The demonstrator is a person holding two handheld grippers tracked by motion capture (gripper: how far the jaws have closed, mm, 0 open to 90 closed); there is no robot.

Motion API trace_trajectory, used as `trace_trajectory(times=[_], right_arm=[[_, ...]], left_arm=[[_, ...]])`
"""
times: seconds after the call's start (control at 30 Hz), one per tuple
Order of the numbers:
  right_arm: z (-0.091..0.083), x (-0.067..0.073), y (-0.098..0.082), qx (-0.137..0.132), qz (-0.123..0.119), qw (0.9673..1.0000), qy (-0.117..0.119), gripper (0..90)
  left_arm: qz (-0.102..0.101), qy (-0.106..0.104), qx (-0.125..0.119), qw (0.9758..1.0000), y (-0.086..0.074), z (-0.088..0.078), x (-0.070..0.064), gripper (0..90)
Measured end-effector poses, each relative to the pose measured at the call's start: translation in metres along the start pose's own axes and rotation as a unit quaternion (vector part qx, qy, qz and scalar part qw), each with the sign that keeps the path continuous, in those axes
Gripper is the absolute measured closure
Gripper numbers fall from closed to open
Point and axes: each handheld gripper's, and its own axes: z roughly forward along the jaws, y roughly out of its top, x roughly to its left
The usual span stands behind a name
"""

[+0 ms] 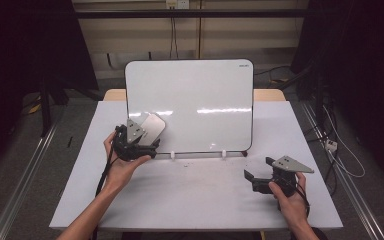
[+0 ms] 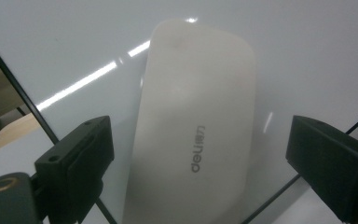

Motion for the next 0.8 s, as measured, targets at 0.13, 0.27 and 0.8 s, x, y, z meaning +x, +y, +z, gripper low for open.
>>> trace_trajectory(times=[0.13, 0.27, 0.8], right_arm=[[0.001, 0.000, -0.001, 0.001, 0.000, 1.0000, -0.001, 5.1], [0.000, 0.002, 0.000, -0.001, -0.004, 1.0000, 0.001, 5.1], [0.000, 0.002, 0.000, 0.001, -0.003, 1.0000, 0.000, 4.9]], left_arm=[[-0.039, -0.021, -0.007, 0.9990, 0.001, -0.009, 0.005, 8.7], [-0.066, -0.041, -0.003, 0.9970, 0.000, -0.017, 0.011, 4.6], [-0.047, -0.031, 0.007, 0.9984, -0.027, -0.045, -0.003, 4.5]])
